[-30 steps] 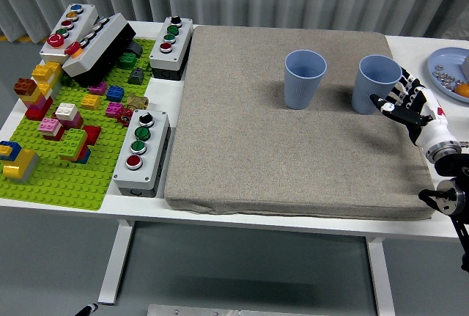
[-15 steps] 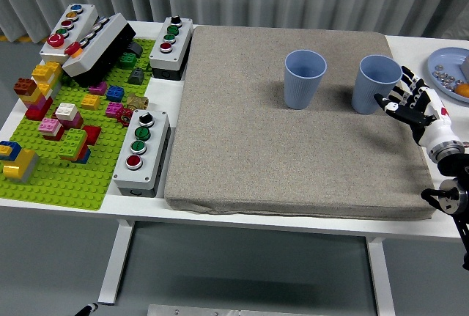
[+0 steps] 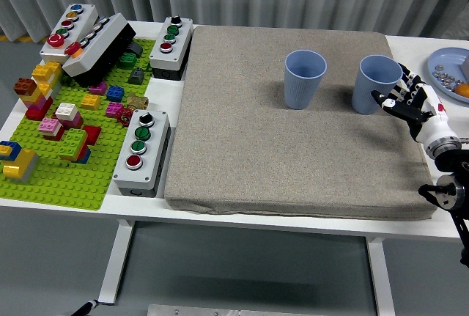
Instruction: Pick cup pour cup place
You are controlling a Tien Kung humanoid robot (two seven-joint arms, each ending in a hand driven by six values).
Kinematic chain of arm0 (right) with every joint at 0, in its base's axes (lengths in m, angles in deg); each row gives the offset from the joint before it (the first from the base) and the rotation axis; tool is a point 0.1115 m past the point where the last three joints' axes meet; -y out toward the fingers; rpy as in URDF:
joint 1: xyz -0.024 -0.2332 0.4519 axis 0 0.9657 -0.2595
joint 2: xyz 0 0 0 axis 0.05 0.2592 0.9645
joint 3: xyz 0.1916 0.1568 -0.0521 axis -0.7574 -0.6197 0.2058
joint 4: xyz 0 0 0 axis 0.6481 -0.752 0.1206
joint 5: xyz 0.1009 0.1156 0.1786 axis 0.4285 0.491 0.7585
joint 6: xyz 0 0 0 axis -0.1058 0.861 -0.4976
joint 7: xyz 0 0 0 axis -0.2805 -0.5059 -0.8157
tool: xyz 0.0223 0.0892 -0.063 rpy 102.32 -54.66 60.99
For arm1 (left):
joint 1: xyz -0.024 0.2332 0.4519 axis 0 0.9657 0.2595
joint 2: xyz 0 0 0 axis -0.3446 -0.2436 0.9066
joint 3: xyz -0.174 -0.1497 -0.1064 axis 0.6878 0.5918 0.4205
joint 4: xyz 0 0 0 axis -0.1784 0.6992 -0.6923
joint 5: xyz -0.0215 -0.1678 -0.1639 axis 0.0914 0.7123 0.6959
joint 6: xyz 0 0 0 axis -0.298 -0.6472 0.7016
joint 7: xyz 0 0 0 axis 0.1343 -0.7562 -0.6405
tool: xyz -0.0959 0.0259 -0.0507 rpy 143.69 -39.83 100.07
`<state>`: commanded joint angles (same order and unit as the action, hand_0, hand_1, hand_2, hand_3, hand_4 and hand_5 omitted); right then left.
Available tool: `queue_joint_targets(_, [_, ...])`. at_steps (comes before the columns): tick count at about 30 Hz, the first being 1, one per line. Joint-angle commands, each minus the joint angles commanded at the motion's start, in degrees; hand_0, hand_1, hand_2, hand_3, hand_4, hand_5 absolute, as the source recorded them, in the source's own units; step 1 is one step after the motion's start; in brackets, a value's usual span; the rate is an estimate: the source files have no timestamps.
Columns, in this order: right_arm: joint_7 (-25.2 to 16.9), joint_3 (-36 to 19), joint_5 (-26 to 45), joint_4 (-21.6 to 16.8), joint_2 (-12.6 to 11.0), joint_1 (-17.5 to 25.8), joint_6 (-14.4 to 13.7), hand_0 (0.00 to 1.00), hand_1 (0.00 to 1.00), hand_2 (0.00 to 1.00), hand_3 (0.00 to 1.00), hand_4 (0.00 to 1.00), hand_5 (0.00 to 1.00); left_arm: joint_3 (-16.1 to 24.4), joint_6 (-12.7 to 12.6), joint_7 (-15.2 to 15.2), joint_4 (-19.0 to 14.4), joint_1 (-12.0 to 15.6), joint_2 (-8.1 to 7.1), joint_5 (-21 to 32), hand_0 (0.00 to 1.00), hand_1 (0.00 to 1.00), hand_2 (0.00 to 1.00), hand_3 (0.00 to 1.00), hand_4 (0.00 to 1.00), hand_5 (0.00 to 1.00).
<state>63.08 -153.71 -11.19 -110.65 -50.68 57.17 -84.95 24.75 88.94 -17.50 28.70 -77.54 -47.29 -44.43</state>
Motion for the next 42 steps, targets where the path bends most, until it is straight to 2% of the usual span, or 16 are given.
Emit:
queue_joint_targets(23, [-0.3, -0.4, 0.4, 2.0, 0.6, -1.1, 0.2, 0.901, 0.897, 0.986, 0.926, 0.805, 0.197, -0.2, 0.1, 0.0, 0.0, -0.6, 0.02, -0.3, 0.828, 0.837, 0.912, 0.819, 0.628, 0.998])
queue_joint_targets(42, [-0.8, -0.3, 1.0, 4.3, 1.9, -1.4, 0.5, 0.902, 0.897, 0.983, 0.923, 0.803, 0.200, -0.3, 0.1, -0.2, 0.0, -1.0, 0.10, -0.5, 0.828, 0.837, 0.912, 0.818, 0.630, 0.998])
